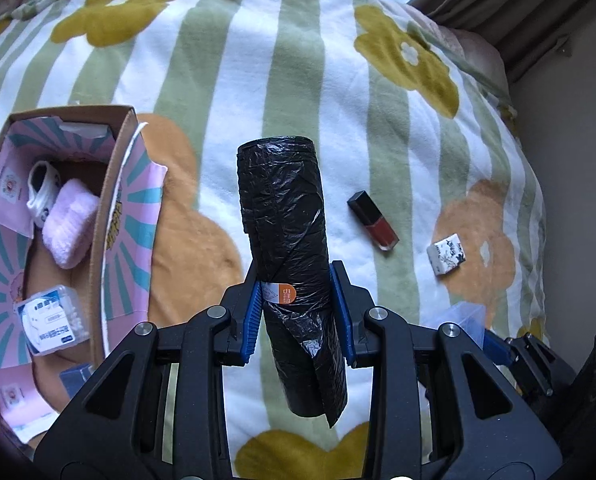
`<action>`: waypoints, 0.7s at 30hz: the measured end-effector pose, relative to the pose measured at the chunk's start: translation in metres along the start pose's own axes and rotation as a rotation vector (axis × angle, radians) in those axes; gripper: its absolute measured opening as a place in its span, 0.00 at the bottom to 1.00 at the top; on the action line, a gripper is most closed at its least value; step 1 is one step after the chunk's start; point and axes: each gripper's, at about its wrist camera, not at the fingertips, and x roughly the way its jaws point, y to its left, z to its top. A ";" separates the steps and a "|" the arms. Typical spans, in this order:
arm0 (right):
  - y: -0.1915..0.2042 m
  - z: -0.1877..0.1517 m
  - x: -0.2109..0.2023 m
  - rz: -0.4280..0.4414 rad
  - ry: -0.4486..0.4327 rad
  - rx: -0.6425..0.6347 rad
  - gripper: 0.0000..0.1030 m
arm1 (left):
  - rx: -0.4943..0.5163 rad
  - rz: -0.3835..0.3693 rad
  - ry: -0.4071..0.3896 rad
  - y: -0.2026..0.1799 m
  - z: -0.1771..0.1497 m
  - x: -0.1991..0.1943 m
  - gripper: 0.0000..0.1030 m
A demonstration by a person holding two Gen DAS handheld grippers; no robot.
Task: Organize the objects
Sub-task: 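Lift the black tube and floss case and carry both over the cardboard box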
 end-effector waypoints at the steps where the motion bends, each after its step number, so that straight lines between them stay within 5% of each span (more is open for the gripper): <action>1: 0.002 0.003 -0.010 -0.003 -0.007 0.009 0.49 | 0.007 -0.005 -0.002 -0.002 -0.001 -0.009 0.28; 13: 0.022 0.008 -0.088 -0.031 -0.050 0.081 0.49 | 0.066 -0.006 -0.068 0.002 -0.039 -0.118 0.28; 21: 0.029 -0.006 -0.105 -0.032 -0.062 0.112 0.49 | 0.047 -0.004 -0.073 0.014 -0.073 -0.146 0.28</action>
